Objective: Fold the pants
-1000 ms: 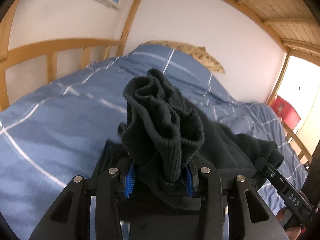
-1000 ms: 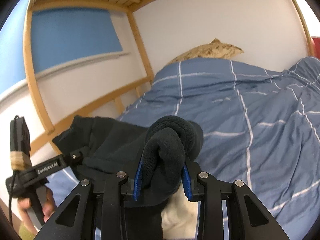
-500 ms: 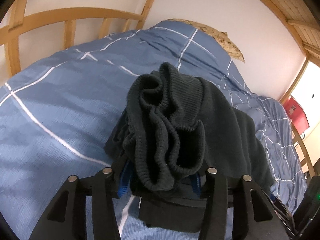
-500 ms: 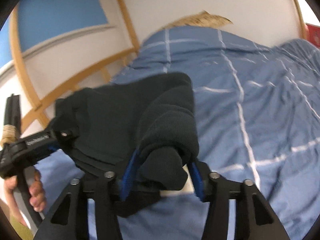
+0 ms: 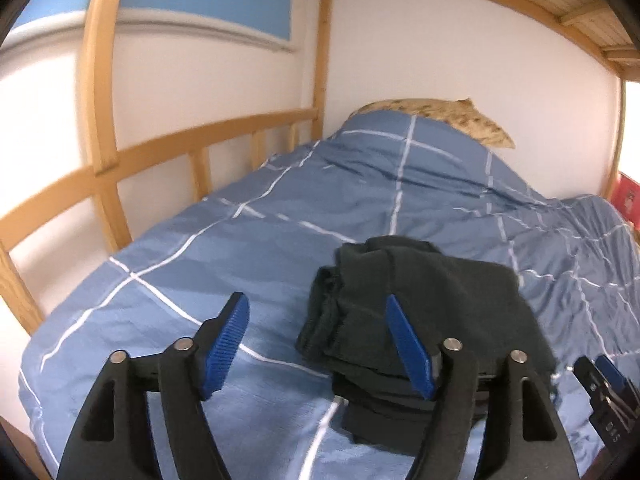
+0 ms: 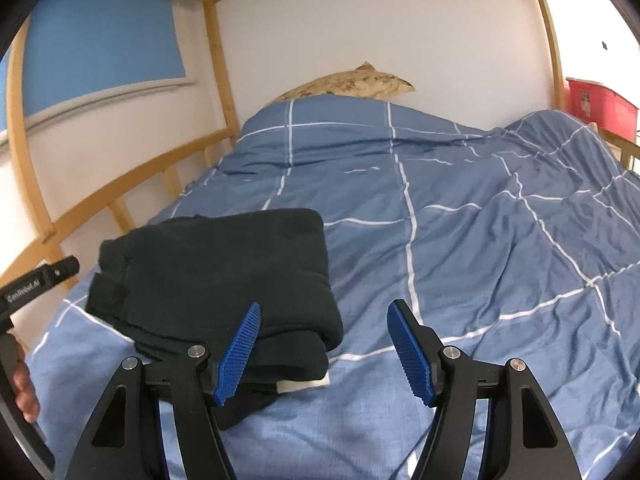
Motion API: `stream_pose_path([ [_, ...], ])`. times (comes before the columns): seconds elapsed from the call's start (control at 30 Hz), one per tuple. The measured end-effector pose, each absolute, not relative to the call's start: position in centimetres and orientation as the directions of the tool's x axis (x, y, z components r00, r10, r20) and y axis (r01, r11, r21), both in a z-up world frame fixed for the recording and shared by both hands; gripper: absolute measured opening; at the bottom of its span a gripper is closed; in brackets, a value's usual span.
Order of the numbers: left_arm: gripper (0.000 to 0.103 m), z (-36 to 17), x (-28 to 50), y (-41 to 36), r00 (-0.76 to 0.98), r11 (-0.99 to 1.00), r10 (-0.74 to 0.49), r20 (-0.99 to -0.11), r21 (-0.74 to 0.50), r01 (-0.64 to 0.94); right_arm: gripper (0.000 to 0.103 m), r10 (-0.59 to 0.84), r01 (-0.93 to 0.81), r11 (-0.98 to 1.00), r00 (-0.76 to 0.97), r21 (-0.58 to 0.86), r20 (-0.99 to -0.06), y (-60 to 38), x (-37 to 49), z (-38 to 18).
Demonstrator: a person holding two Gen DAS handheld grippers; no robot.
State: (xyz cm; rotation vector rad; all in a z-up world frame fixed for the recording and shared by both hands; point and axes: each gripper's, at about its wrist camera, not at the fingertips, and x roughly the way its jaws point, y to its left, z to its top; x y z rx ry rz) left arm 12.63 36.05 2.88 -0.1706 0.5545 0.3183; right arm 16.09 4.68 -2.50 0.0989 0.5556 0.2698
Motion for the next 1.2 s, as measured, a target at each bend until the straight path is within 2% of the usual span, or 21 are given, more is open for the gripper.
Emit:
stream_pose_path([
  [0.03, 0.077, 3.4, 12.2, 35.3, 0.803, 0.940, 0.256, -0.538, -0.056, -0.337, 0.067, 0.290, -0.233, 0.956, 0.822, 0.175, -0.490, 4.1, 15.7, -2.1],
  [0.07, 0.079, 3.7, 11.9, 34.8, 0.804, 0.942, 0.263, -0.534, -0.040, -0.334, 0.071, 0.295, -0.238, 0.955, 0.828, 0.178, -0.477, 3.6, 15.4, -1.9],
  [0.1, 0.080, 4.1, 11.4, 34.0, 0.803, 0.944, 0.272, -0.531, -0.016, -0.330, 0.083, 0.301, -0.247, 0.953, 0.833, 0.177, -0.464, 2.9, 15.1, -1.4],
  [0.17, 0.088, 4.9, 10.2, 32.2, 0.814, 0.953, 0.269, -0.515, 0.022, -0.301, 0.091, 0.300, -0.254, 0.954, 0.837, 0.162, -0.458, 2.2, 14.7, -0.7],
  [0.33, 0.098, 6.1, 7.7, 27.8, 0.849, 0.974, 0.212, -0.484, 0.034, -0.224, 0.094, 0.289, -0.256, 0.957, 0.840, 0.134, -0.459, -1.0, 13.4, 0.8],
  [0.47, 0.103, 6.2, 5.6, 23.7, 0.873, 0.982, 0.189, -0.450, 0.067, -0.178, 0.097, 0.256, -0.247, 0.966, 0.868, 0.077, -0.424, -3.5, 11.4, 1.7],
  [0.63, 0.102, 5.7, 3.6, 18.6, 0.892, 0.983, 0.178, -0.415, 0.124, -0.138, 0.100, 0.210, -0.226, 0.974, 0.887, 0.011, -0.411, -6.5, 8.8, 2.9],
  [0.83, 0.103, 4.7, 2.5, 14.7, 0.884, 0.994, 0.097, -0.458, 0.086, -0.064, 0.101, 0.167, -0.190, 0.982, 0.904, -0.020, -0.393, -10.2, 5.5, 3.4],
  [1.2, 0.102, 4.0, 0.5, 11.6, 0.869, 0.995, 0.101, -0.485, 0.050, -0.088, 0.101, 0.111, -0.135, 0.991, 0.897, -0.025, -0.429, -14.8, 2.4, 2.3],
])
